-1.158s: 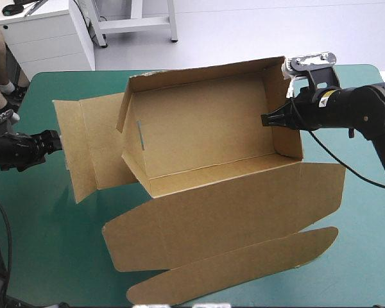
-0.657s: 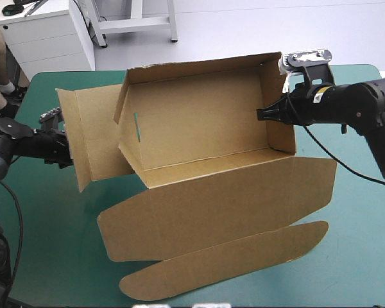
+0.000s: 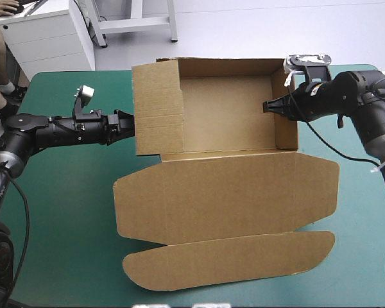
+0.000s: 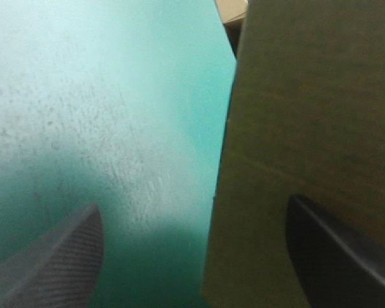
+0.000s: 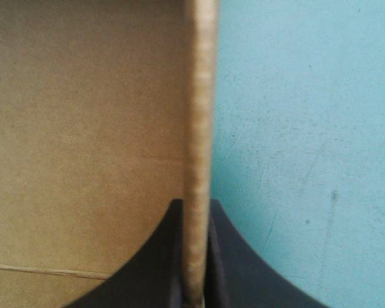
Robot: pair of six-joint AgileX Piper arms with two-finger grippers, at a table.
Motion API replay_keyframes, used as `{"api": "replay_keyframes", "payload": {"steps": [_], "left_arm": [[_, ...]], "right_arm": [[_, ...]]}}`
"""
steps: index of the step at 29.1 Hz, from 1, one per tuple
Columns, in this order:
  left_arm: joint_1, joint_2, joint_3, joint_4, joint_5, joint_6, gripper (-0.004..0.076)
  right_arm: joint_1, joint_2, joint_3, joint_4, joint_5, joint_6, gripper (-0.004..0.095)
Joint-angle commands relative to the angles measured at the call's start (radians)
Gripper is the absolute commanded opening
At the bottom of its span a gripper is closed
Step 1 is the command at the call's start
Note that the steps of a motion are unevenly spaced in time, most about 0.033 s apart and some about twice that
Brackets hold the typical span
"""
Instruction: Fold the box
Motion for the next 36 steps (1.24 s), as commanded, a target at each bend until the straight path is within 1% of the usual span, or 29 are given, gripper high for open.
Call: {"api": "replay_keyframes", "payload": {"steps": [1, 6, 10, 13, 18, 22, 25, 27, 29, 33, 36], "left_arm": [[-0.027, -0.046, -0.039, -0.121, 0.094, 0.011, 0.0552], [-0.067, -0.053, -0.085, -0.126, 0.094, 0.011, 0.0552], [-0.108, -0.073, -0.183, -0.119, 0.094, -0.002, 0.0553], [-0.135, -0.086, -0.221, -0.117, 0.092, -0.004, 0.0552], [-0.162, -0.092, -0.228, -0.075, 0.092, -0.008, 0.0552], [-0.164, -0.092, -0.228, -0.061, 0.089, -0.008, 0.0552], [-0.166, -0.092, -0.228, -0.057, 0.076, -0.011, 0.0551], [-0.167, -0.092, -0.228, -0.034, 0.076, -0.06, 0.0533], [-0.175, -0.095, -0.23, 0.015, 0.041, -0.096, 0.0509], [-0.234, -0.129, -0.249, 0.163, -0.136, -0.192, 0.0494], [-0.311, -0.152, -0.283, 0.356, -0.224, -0.312, 0.0494]], "right_arm": [[-0.005, -0.039, -0.032, 0.028, -0.049, 0.0, -0.002], [-0.005, -0.039, -0.032, 0.024, -0.049, 0.0, -0.002], [-0.005, -0.039, -0.032, 0.013, -0.051, 0.0, -0.002], [-0.005, -0.039, -0.032, 0.008, -0.051, 0.0, -0.002], [-0.005, -0.039, -0.032, 0.008, -0.046, 0.0, -0.002], [-0.003, -0.039, -0.032, 0.008, -0.019, 0.0, -0.0019], [-0.001, -0.041, -0.032, 0.01, -0.006, 0.033, -0.0014], [-0.001, -0.048, -0.032, 0.01, -0.006, 0.052, -0.0014], [-0.001, -0.056, -0.032, 0.01, -0.012, 0.052, -0.0014], [0.005, -0.076, -0.032, 0.007, -0.014, 0.052, -0.0001], [0.039, -0.088, -0.032, -0.044, -0.022, 0.065, 0.0]]}}
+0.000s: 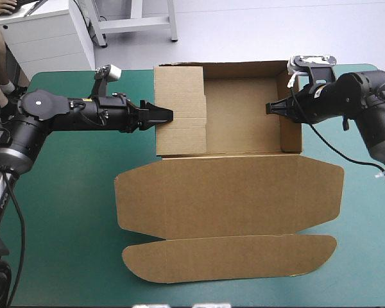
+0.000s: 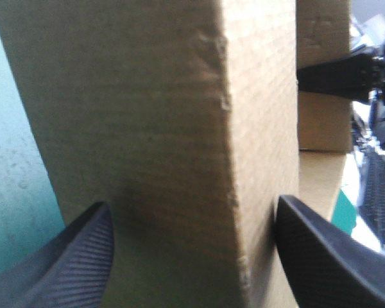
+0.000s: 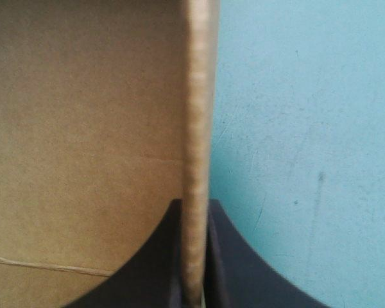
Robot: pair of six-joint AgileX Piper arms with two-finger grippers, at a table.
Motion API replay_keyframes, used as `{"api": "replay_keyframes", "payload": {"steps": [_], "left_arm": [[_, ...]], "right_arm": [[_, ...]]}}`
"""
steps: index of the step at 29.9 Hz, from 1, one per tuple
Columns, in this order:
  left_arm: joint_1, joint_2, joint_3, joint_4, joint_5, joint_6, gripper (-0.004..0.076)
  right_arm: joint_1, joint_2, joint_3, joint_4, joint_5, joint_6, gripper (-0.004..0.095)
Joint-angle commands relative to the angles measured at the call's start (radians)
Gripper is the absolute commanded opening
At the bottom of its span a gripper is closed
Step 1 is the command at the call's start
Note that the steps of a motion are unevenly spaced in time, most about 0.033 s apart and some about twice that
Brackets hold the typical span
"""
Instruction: Fold the box
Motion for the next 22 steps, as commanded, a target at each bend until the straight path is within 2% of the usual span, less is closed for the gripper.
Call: {"api": "replay_keyframes", "payload": {"steps": [1, 6, 13, 22], "left_arm": [[-0.095, -0.065, -0.074, 0.181, -0.116, -0.152, 0.0494], [-0.232, -0.063, -0.144, 0.557, -0.171, -0.449, 0.0494], [-0.33, -0.063, -0.158, 0.891, -0.171, -0.796, 0.0494], [-0.398, -0.061, -0.149, 0.907, -0.192, -0.819, 0.0493]], "right_arm": [[0.042, -0.062, -0.032, -0.025, -0.067, 0.029, 0.0], [0.132, -0.063, -0.032, -0.148, -0.073, 0.103, 0.0], [0.233, -0.072, -0.032, -0.289, -0.088, 0.205, 0.0], [0.246, -0.078, -0.032, -0.302, -0.108, 0.272, 0.0]]}}
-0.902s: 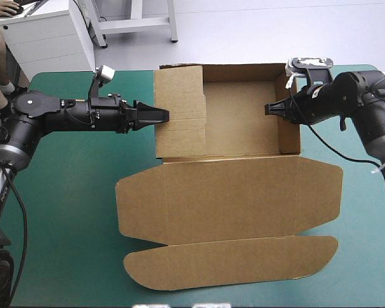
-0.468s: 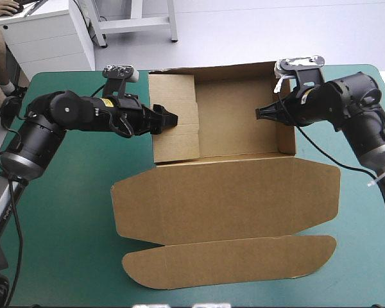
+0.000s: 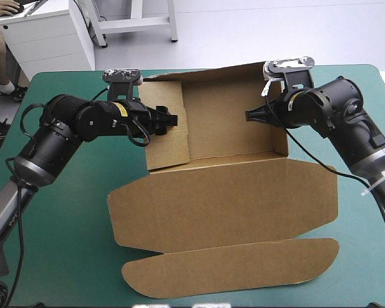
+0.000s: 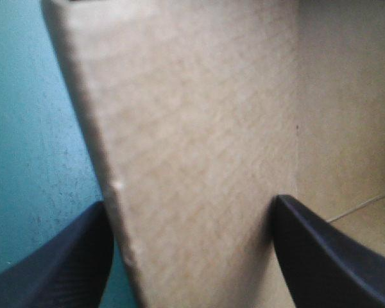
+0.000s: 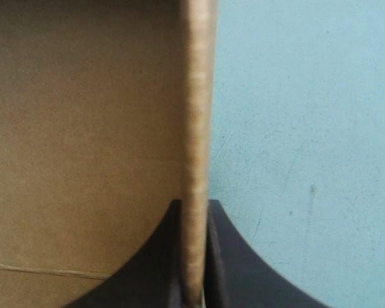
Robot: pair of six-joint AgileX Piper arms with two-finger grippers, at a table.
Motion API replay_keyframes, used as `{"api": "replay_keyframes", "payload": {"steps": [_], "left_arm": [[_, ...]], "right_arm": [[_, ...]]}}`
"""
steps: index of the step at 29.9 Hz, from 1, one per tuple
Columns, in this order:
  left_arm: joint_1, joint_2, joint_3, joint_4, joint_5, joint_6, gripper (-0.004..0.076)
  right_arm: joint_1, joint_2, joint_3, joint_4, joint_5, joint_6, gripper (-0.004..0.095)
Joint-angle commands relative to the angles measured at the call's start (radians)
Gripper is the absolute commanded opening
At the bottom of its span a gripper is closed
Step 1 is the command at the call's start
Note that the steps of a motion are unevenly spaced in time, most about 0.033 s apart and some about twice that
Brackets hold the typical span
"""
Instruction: Fold the box
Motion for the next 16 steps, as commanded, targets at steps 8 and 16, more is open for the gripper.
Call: {"api": "replay_keyframes", "payload": {"steps": [8, 16], "left_arm": [[-0.095, -0.034, 0.034, 0.069, -0.139, -0.157, 0.0493], [-0.095, -0.034, 0.088, 0.057, -0.206, -0.233, 0.0487]], "right_arm": [[0.002, -0.047, -0.032, -0.044, -0.093, 0.074, 0.0], [0.0, -0.047, -0.032, -0.068, -0.116, 0.119, 0.0]]}}
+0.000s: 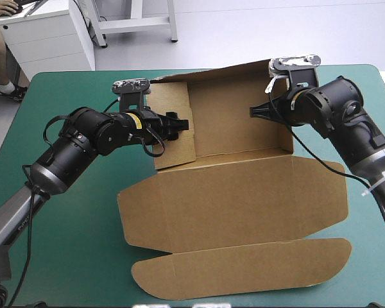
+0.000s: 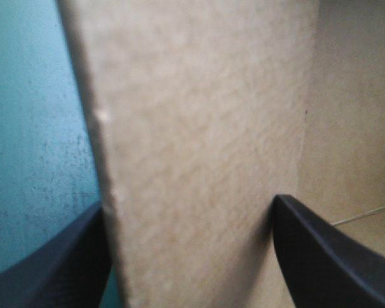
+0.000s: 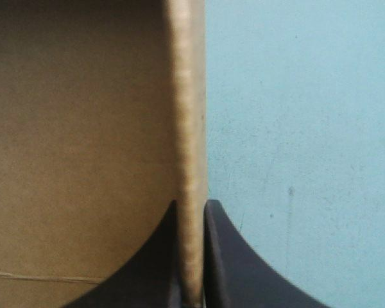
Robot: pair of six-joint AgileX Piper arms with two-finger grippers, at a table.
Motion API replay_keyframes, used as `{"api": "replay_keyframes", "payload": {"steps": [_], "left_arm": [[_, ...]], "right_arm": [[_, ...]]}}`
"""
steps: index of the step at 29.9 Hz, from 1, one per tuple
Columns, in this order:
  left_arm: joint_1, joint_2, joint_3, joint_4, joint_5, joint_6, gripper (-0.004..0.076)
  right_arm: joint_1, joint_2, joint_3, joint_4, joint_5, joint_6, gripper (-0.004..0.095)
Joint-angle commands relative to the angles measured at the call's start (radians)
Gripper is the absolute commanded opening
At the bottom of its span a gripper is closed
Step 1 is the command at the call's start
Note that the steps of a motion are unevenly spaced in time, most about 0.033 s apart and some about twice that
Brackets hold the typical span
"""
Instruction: Fold the box
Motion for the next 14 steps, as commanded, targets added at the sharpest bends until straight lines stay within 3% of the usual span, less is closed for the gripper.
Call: {"api": "replay_keyframes", "payload": {"steps": [1, 5, 10, 14], "left_arm": [[-0.013, -0.034, -0.013, -0.043, -0.083, -0.025, 0.0471], [-0.013, -0.043, -0.015, -0.042, -0.127, -0.025, 0.032], [-0.013, -0.047, -0.015, -0.032, -0.131, 0.013, -0.0005], [-0.013, -0.047, -0.015, -0.01, -0.129, 0.024, -0.0001]], "right_arm": [[0.0, -0.043, -0.035, 0.001, -0.111, 0.048, 0.0], [0.0, -0.043, -0.035, 0.001, -0.109, 0.048, -0.0001], [0.0, -0.043, -0.035, 0.001, -0.109, 0.048, -0.0001], [0.0, -0.043, -0.035, 0.001, -0.1, 0.048, -0.0001]]}}
